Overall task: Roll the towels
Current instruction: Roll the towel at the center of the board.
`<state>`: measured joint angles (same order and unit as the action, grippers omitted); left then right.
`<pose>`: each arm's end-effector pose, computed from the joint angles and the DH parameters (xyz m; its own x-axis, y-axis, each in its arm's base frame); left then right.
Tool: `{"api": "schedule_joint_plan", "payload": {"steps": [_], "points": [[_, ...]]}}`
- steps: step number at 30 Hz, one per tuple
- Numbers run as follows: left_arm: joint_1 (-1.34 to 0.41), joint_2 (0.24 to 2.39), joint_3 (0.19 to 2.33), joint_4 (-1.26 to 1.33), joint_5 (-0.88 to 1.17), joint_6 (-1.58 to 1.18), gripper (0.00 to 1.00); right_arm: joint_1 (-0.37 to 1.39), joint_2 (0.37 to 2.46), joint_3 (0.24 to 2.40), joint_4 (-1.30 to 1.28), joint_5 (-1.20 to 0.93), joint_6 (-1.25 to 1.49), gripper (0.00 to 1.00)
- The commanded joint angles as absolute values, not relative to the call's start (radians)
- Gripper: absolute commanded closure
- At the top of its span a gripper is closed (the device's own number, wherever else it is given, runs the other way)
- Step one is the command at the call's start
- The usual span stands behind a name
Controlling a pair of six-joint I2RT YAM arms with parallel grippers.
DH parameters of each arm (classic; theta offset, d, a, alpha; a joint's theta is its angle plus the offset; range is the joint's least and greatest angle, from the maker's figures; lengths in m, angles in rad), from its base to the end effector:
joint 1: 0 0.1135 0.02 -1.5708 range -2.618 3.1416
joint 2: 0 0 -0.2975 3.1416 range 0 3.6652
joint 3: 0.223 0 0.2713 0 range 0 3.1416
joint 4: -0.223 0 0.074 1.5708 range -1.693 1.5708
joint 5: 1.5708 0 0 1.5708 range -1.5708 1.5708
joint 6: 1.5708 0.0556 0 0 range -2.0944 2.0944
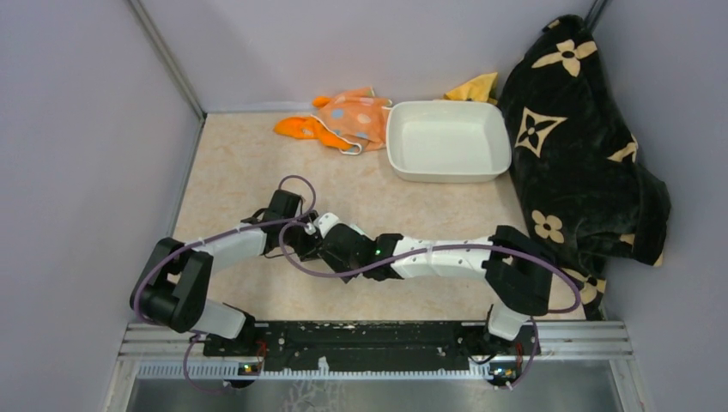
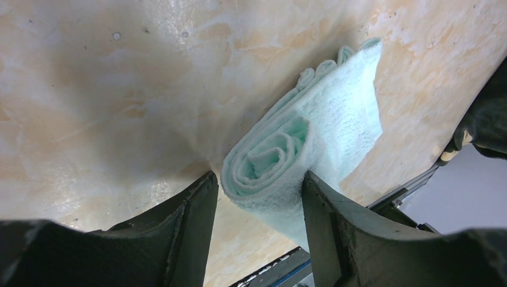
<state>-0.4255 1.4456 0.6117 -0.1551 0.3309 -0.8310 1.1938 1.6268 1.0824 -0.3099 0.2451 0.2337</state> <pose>0.2427 -0.1298 0.1473 -0.9215 -0.3493 -0.1700 -0.1893 0.7858 -0.5889 0.1517 0.3466 0.2284 -0.4654 -0.5651 -0.6813 -0.7561 0.6539 -0.0259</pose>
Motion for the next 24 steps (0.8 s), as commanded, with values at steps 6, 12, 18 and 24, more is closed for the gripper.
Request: {"api": "schedule_joint_plan", "payload": {"steps": [6, 12, 18, 24], "points": [[-0.436, 1.479, 0.597, -0.213, 0.262, -0.802, 0.38, 1.229, 1.801, 1.074, -0.275, 0.365, 0.17, 0.53], [-0.433, 1.476, 0.583, -0.212, 0.275, -0.805, 0.35, 1.214, 1.874, 1.046, -0.245, 0.385, 0.105, 0.54], [-0.411, 1.422, 0.583, -0.23, 0.27, -0.799, 0.29, 1.176, 1.886, 1.037, -0.271, 0.22, 0.088, 0.78], [-0.368, 1.278, 0.583, -0.303, 0.242, -0.782, 0.22, 1.037, 1.807, 0.957, -0.145, -0.263, 0.185, 0.95]]}}
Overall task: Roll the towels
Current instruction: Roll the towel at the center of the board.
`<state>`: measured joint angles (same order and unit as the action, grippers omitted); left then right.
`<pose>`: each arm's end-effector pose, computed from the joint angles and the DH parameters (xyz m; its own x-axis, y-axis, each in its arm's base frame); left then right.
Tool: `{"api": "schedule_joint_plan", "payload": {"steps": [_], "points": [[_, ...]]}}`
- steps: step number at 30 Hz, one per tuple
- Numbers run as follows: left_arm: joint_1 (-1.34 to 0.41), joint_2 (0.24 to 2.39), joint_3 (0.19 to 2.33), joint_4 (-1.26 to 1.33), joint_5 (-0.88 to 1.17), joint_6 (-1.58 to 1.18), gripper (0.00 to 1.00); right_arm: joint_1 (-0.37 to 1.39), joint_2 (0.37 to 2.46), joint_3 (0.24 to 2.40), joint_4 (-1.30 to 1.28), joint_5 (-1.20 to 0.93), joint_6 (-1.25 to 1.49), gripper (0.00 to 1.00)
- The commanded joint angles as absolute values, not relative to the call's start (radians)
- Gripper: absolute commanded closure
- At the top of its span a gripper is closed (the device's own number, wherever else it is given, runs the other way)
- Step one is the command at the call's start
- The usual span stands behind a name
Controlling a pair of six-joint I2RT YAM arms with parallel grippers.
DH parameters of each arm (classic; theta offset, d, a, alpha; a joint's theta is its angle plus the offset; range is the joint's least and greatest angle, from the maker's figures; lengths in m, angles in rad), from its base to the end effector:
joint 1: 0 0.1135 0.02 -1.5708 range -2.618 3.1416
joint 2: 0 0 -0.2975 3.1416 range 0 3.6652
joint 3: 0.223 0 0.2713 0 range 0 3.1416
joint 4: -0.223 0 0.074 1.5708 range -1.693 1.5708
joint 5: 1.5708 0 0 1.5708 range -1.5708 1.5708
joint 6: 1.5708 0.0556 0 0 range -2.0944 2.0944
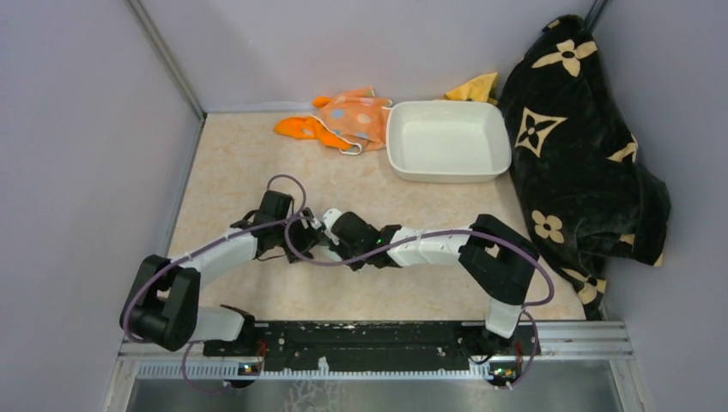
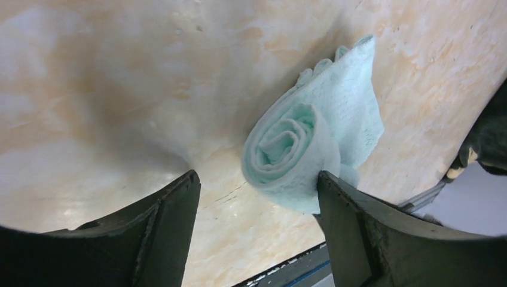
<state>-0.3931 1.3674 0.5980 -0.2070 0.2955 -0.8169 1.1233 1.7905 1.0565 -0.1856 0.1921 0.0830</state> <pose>0.2367 -0.1157 0.1585 -0.9008 -0.3815 -0.2074 -0.2040 0.7935 -0.5734 0.1824 0.3555 0.1689 -0.4122 -0.6707 -0.6166 -0.8035 0.5867 -0.1011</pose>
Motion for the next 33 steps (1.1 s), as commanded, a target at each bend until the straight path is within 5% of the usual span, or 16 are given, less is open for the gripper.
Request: {"api": "schedule_joint_plan", "payload": {"steps": [1, 7, 14, 24, 33], "points": [[-0.363, 1.257, 0.581, -0.318, 0.241, -0.78, 0.22, 1.011, 1.801, 0.943, -0.112, -0.348, 0.211, 0.98], [-0.359, 1.122, 0.542, -0.37, 0.245, -0.793, 0.16, 0.875, 1.867, 0.875, 0.174, -0.775, 0.435, 1.0], [-0.36, 1.073, 0.479, -0.306, 0.331, -0.855, 0.19, 0.751, 1.972, 0.796, 0.531, -0.951, 0.783, 1.0], [-0.393, 1.207, 0.455, -0.171, 0.385, -0.892, 0.28, 0.721, 2.015, 0.822, 0.383, -0.886, 0.753, 0.93], [-0.403, 1.342, 0.471, -0.201, 0.317, -0.869, 0.36, 0.746, 1.736, 0.859, 0.054, -0.551, 0.491, 0.65]]}}
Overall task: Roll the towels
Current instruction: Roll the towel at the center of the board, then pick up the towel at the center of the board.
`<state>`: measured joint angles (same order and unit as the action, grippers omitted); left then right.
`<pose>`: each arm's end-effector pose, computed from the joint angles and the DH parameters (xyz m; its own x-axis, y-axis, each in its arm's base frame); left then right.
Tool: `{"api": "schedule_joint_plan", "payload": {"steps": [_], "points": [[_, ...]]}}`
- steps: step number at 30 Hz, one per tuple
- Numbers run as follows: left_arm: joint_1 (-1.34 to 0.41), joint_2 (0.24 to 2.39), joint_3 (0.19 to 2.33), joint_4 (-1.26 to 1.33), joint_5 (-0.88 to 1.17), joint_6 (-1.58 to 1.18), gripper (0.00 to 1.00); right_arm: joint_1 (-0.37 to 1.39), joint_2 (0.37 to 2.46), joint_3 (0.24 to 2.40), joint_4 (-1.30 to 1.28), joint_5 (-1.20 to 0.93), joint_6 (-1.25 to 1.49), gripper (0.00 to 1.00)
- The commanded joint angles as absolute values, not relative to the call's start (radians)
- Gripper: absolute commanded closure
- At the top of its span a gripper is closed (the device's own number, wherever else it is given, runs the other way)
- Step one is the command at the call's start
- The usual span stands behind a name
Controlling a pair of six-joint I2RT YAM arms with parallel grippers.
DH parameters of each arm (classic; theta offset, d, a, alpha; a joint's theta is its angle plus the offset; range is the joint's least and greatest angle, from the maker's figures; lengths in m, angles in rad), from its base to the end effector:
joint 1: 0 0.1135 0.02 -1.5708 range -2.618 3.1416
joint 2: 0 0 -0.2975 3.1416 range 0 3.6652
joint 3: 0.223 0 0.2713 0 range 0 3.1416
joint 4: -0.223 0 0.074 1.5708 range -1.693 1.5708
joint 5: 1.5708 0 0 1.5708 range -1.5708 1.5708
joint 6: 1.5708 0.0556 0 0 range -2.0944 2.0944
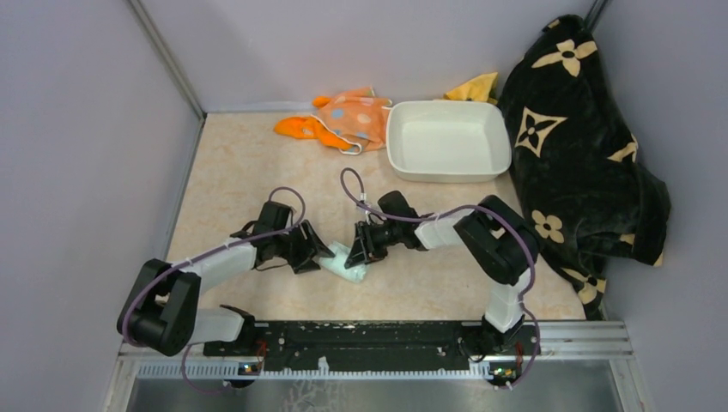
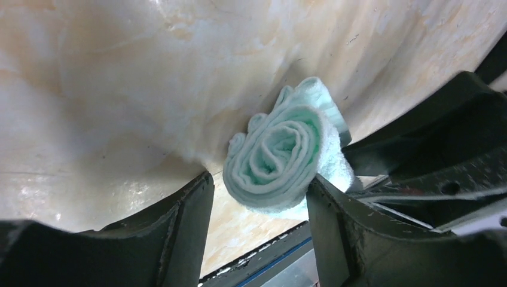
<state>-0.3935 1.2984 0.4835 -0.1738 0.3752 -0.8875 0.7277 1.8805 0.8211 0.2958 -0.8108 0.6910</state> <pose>0.2085 -0.1086 0.1436 -0.9080 -0.4043 -0.1097 -0.2555 0.7421 -0.6196 0.2522 0.2786 0.1178 -0.9391 -0.2486 -0.2372 -0.3253 0.4212 0.8466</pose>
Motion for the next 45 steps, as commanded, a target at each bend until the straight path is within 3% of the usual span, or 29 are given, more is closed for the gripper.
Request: {"api": "schedule_joint_plan", "payload": {"steps": [1, 6, 12, 19, 24, 37, 42, 45], "points": [[-0.403, 1.349, 0.47, -0.201, 0.314, -0.866, 0.36, 0.755, 1.692, 0.869, 0.012, -0.501, 0.461, 0.64], [-0.403, 1.373, 0.479, -0.218, 0.291, -0.845, 0.37, 0.866, 1.55, 0.961, -0.202, -0.178, 0.298, 0.58], [-0.404, 1.397, 0.488, -0.225, 0.287, -0.832, 0.37, 1.06, 1.522, 1.059, -0.283, 0.121, 0.112, 0.5], [-0.404, 1.401, 0.493, -0.235, 0.285, -0.823, 0.36, 1.197, 1.632, 1.121, -0.285, 0.236, -0.083, 0.39], [-0.404, 1.398, 0.492, -0.239, 0.281, -0.82, 0.35, 1.227, 1.737, 1.138, -0.284, 0.264, -0.151, 0.37], [-0.405, 1.447, 0.536, -0.236, 0.267, -0.773, 0.33, 1.215, 1.885, 1.109, -0.308, 0.223, -0.185, 0.39], [-0.405, 1.491, 0.583, -0.241, 0.26, -0.737, 0.33, 1.185, 1.891, 1.08, -0.323, 0.189, -0.169, 0.48], [-0.404, 1.512, 0.605, -0.238, 0.266, -0.721, 0.33, 1.174, 1.887, 1.072, -0.343, 0.16, -0.166, 0.59]]}}
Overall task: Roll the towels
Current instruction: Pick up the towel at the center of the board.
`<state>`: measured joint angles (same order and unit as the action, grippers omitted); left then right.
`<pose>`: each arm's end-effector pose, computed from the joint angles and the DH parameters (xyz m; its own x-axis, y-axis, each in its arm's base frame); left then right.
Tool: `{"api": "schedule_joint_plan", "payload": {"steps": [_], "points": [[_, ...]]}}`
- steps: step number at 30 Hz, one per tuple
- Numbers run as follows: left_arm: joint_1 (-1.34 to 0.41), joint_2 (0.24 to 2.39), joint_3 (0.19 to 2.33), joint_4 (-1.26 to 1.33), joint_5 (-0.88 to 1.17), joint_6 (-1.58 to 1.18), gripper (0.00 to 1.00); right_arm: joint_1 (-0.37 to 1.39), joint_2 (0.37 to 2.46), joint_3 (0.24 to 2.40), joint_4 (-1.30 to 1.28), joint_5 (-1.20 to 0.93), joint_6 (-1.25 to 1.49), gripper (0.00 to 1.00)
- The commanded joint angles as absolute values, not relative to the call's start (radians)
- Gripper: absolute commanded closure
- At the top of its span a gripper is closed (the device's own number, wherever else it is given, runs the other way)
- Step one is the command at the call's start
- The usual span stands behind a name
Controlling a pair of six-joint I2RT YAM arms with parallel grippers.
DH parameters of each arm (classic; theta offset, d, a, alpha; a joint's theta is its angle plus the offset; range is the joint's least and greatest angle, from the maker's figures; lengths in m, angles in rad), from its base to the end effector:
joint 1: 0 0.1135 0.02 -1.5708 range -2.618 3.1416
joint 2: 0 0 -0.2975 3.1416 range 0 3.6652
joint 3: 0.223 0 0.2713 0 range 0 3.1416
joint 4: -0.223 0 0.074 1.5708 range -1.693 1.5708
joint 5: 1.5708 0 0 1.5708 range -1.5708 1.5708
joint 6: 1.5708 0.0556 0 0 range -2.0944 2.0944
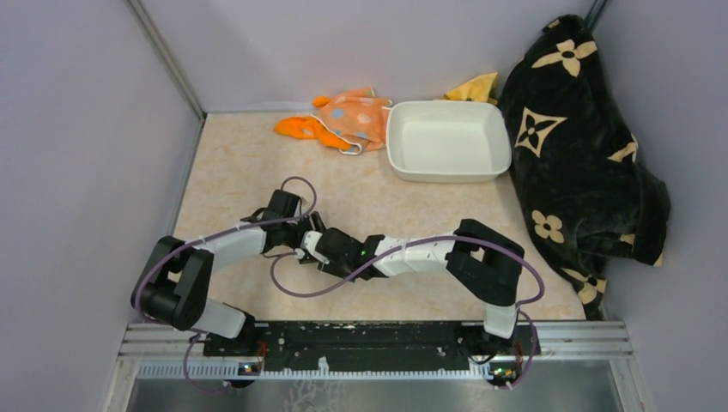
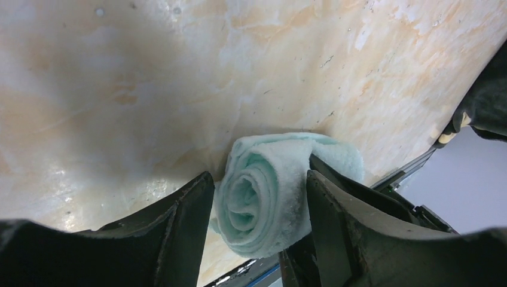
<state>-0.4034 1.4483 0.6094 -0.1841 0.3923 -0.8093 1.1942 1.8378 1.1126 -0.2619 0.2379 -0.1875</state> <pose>0.2403 -0.1257 0.1450 -0.9369 -0.3273 -0.1231 -0.1916 0.7750 -0.6022 0.1618 0.3735 0.1630 -0.1419 -0.8515 -0.5048 -0.8982 0.3252 -0.2959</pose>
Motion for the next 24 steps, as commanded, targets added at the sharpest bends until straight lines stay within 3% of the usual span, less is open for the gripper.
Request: {"api": "schedule_joint_plan", "payload": {"steps": [1, 6, 13, 24], "points": [[-0.404, 1.512, 0.61, -0.238, 0.267, -0.718, 0.33, 1.169, 1.889, 1.073, -0.353, 0.151, -0.162, 0.64], [-0.369, 1.468, 0.658, -0.269, 0.219, -0.688, 0.27, 1.124, 1.857, 1.068, -0.393, 0.145, -0.102, 0.86], [-0.159, 1.385, 0.727, -0.365, 0.182, -0.572, 0.22, 1.007, 1.707, 1.138, -0.47, 0.141, -0.016, 0.99], [-0.097, 1.239, 0.753, -0.456, 0.03, -0.362, 0.2, 0.682, 1.667, 1.52, -0.678, 0.281, 0.209, 1.0]]}}
